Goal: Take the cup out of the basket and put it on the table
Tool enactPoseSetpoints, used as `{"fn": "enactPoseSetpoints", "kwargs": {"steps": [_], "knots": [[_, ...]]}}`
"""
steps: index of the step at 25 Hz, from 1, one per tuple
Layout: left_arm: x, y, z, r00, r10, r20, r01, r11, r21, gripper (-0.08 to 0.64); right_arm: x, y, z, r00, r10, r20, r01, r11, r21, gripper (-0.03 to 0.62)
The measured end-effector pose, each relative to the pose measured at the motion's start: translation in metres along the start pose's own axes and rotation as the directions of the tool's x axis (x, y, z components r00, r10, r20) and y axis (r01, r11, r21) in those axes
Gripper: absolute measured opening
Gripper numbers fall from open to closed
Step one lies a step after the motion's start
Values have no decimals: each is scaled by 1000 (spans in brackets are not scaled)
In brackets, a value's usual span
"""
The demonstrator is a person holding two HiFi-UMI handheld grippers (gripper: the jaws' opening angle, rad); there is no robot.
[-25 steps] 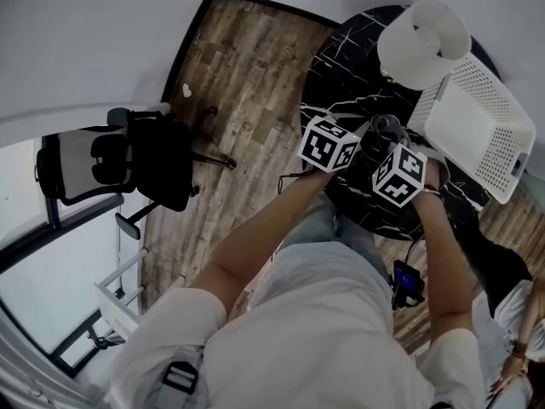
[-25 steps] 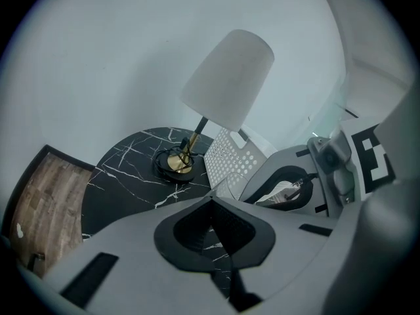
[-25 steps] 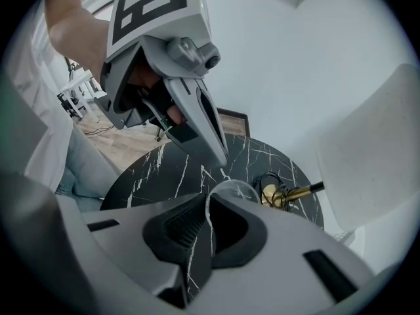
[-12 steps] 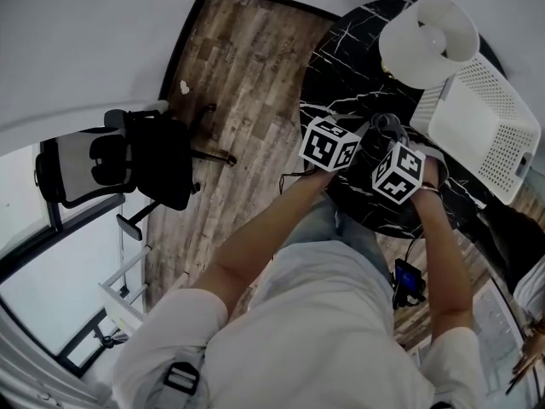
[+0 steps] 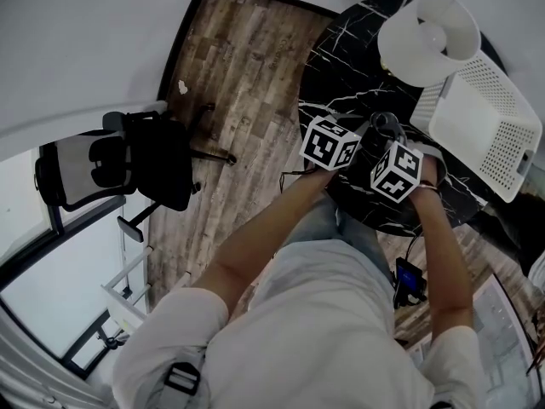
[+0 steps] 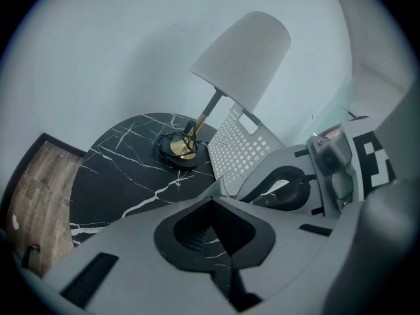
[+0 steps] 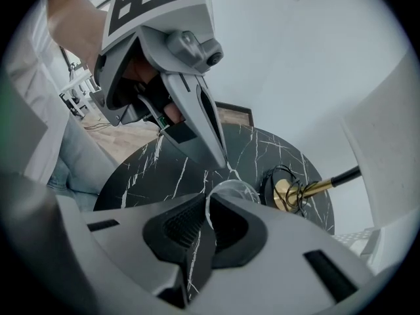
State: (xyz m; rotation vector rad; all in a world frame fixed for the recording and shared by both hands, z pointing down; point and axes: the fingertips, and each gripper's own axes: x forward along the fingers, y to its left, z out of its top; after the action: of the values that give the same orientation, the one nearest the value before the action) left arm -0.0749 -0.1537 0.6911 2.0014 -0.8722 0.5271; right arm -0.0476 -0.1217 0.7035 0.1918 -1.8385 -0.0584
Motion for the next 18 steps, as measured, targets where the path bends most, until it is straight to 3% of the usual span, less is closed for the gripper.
{"fn": "enactPoseSetpoints", "kwargs": {"steps": [18], "knots": [[-6, -2, -3, 1000, 8, -3, -8, 1000, 18, 5, 0, 0, 1, 1000, -20, 9, 19, 1000, 15, 26]]}}
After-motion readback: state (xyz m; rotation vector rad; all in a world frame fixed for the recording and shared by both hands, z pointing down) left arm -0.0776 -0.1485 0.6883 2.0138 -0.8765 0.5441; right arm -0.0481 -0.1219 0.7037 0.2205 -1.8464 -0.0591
